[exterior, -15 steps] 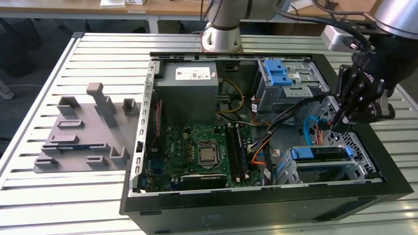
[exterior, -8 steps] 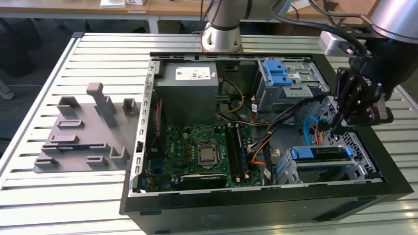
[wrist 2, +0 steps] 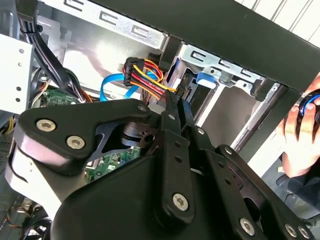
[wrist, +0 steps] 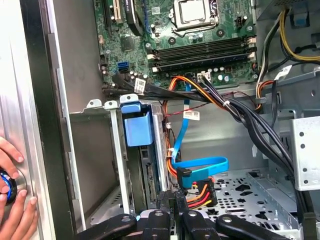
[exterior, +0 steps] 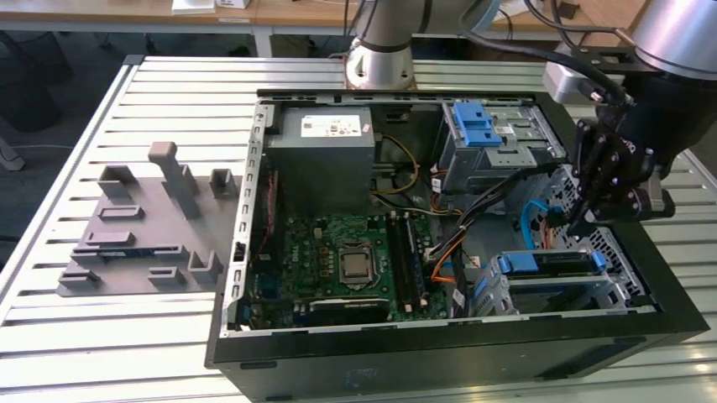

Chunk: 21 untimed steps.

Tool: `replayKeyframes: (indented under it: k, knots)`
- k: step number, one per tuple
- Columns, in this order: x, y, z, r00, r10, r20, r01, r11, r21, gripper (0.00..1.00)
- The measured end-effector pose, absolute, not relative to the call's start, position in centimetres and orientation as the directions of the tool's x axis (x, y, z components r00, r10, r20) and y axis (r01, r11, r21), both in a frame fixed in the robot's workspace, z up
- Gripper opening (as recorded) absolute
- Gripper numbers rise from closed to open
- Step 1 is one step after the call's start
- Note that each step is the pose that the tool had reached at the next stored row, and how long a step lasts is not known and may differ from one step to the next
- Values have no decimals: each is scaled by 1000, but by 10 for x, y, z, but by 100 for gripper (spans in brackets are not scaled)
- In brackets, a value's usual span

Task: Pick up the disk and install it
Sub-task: 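Insert the first disk wire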

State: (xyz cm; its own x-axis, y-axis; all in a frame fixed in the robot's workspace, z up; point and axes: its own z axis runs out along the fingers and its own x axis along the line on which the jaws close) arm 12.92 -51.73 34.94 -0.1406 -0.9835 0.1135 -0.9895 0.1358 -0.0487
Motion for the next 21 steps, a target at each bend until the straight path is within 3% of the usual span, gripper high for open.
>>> replayKeyframes:
  k: [14,21]
  knots:
    - [124,-522,348,-100,-990,101,-993,92,-75,16]
    - [122,-527,345,-87,-994,68,-994,82,-79,16]
